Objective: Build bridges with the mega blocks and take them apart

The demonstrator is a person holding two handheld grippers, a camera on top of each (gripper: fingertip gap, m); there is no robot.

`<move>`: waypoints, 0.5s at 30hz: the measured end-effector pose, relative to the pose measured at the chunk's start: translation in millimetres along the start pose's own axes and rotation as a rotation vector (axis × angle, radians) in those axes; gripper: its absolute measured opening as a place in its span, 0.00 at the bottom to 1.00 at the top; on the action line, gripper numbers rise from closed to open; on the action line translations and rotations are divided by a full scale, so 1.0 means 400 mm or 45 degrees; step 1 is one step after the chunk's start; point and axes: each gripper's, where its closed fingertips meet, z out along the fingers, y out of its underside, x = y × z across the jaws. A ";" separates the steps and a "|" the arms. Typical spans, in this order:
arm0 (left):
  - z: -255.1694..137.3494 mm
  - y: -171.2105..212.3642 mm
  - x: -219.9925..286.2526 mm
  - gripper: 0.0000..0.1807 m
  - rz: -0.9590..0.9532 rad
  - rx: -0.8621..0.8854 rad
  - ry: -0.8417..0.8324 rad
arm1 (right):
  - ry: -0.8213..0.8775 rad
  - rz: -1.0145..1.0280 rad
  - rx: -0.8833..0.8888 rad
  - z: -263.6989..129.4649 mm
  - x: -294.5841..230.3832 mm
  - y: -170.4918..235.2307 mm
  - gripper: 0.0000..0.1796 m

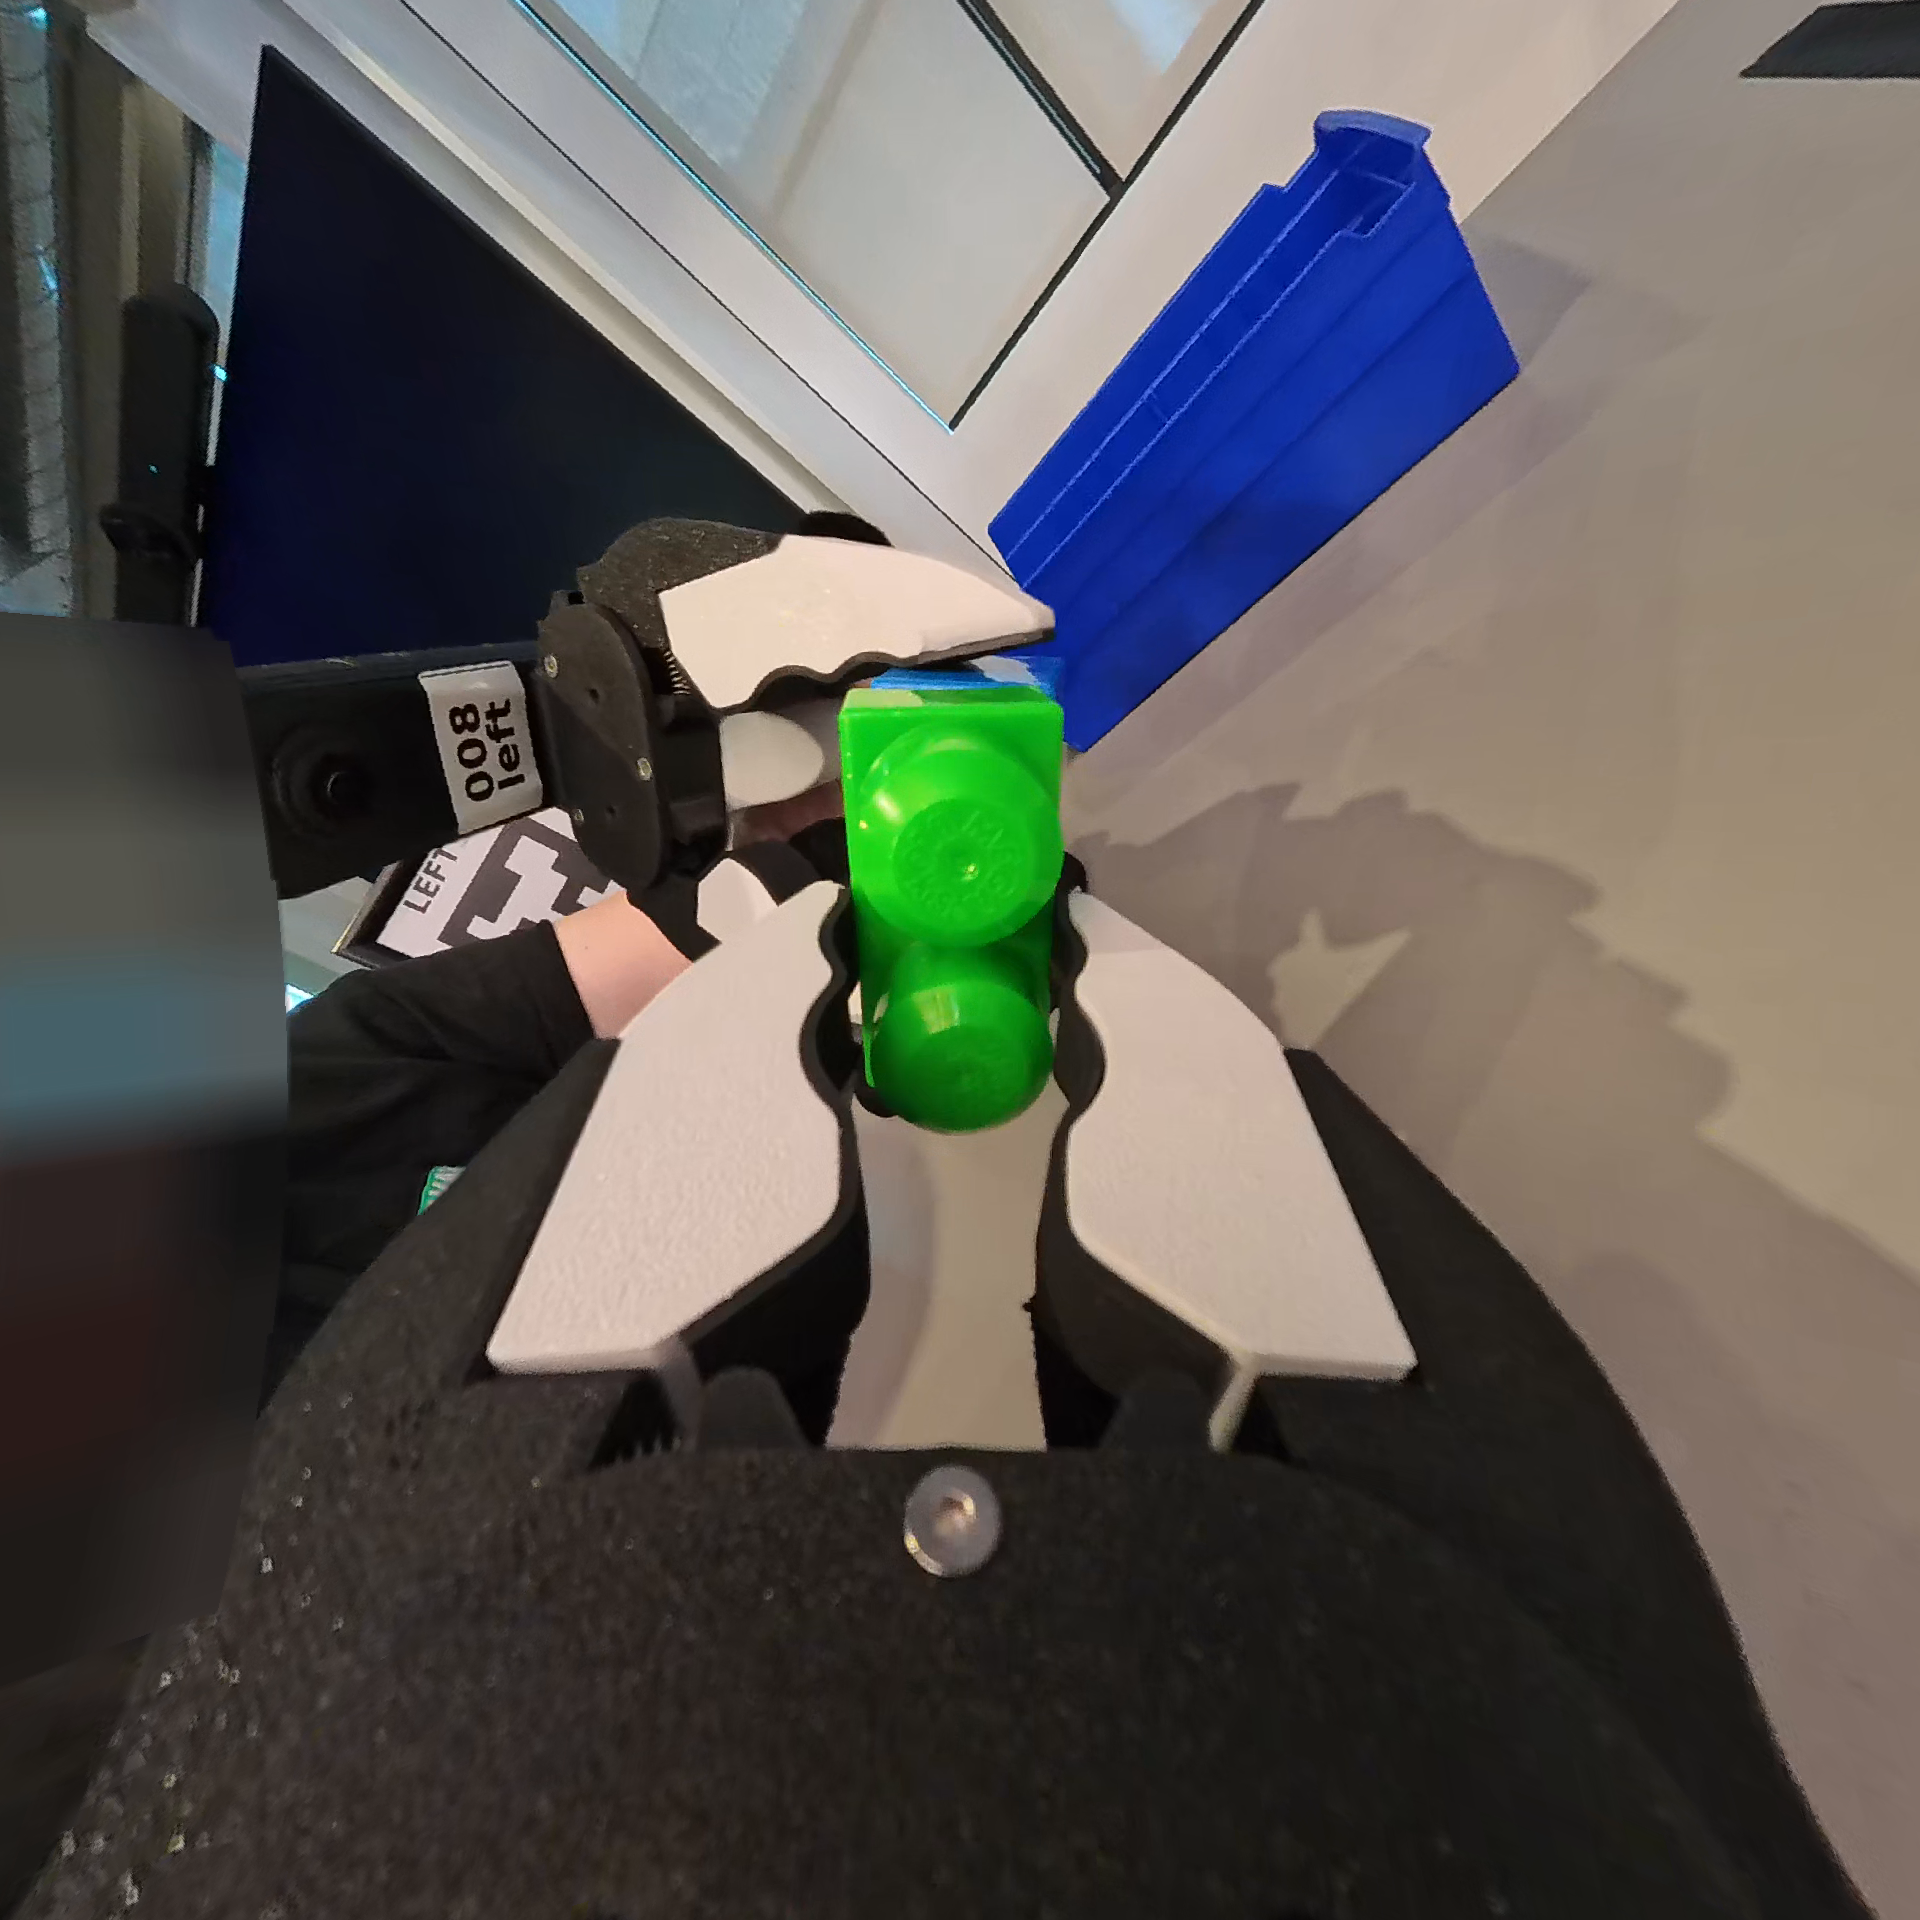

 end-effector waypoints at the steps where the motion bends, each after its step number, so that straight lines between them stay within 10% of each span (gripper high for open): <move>1: 0.000 -0.001 -0.001 0.41 0.002 0.002 -0.004 | 0.002 -0.012 0.001 -0.001 -0.001 -0.001 0.19; 15: -0.001 0.003 -0.004 0.41 0.010 -0.010 -0.035 | 0.072 -0.061 -0.012 0.007 -0.001 0.000 0.19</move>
